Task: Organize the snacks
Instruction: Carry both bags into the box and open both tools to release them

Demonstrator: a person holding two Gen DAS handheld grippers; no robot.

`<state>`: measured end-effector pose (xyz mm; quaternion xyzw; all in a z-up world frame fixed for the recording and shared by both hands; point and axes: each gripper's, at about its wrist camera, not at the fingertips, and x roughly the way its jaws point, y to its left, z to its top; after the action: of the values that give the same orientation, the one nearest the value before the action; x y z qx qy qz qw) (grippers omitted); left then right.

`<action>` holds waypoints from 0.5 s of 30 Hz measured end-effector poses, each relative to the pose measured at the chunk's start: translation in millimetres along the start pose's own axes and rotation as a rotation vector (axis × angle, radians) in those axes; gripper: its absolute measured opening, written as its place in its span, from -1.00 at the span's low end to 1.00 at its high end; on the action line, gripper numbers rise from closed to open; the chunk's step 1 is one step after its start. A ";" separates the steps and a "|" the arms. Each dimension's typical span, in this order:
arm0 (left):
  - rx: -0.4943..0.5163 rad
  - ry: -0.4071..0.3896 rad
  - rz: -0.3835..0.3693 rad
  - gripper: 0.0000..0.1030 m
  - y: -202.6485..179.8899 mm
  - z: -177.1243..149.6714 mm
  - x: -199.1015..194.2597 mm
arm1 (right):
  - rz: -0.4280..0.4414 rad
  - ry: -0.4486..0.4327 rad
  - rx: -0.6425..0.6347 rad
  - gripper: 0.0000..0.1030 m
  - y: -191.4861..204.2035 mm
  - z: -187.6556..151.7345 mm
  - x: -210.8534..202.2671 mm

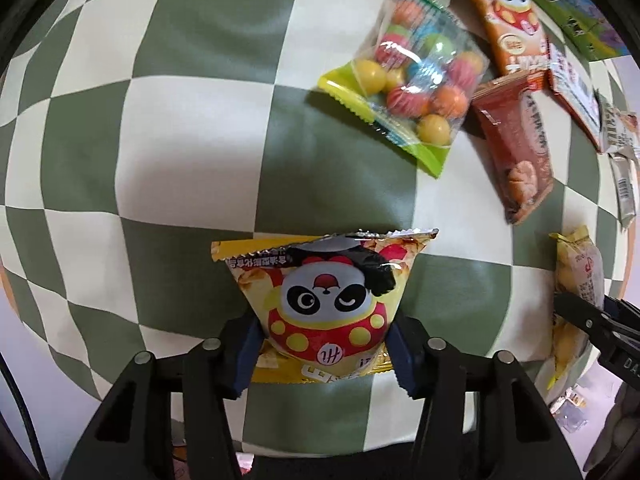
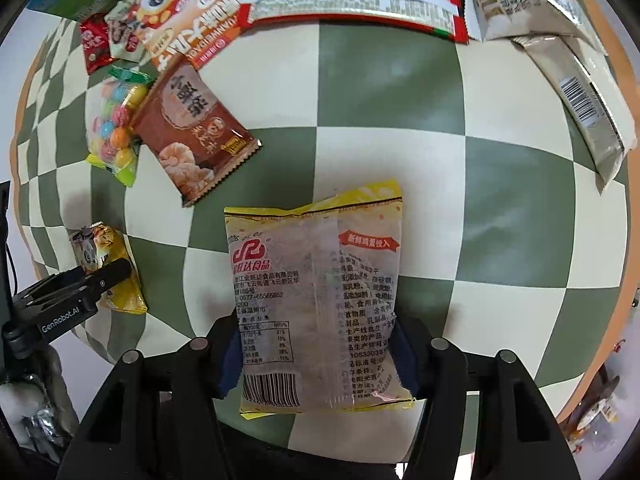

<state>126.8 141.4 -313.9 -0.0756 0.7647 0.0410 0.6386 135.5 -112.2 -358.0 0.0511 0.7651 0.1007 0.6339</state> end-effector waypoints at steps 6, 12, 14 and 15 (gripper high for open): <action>0.019 -0.087 -0.059 -0.03 -8.1 8.4 -55.9 | 0.056 -0.067 0.006 0.07 2.9 1.2 -37.3; 0.082 -0.239 -0.129 -0.03 -27.9 36.0 -141.1 | 0.130 -0.182 -0.020 0.05 14.0 21.8 -105.1; 0.103 -0.282 -0.160 -0.03 -33.8 56.0 -170.8 | 0.154 -0.225 -0.030 0.05 16.9 33.7 -132.6; 0.113 -0.297 -0.172 -0.03 -39.0 63.1 -182.0 | 0.168 -0.249 -0.035 0.05 17.2 40.2 -147.4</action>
<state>226.0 124.5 -145.1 -0.0980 0.6538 -0.0462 0.7489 202.2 -122.1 -219.8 0.1158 0.6716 0.1595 0.7142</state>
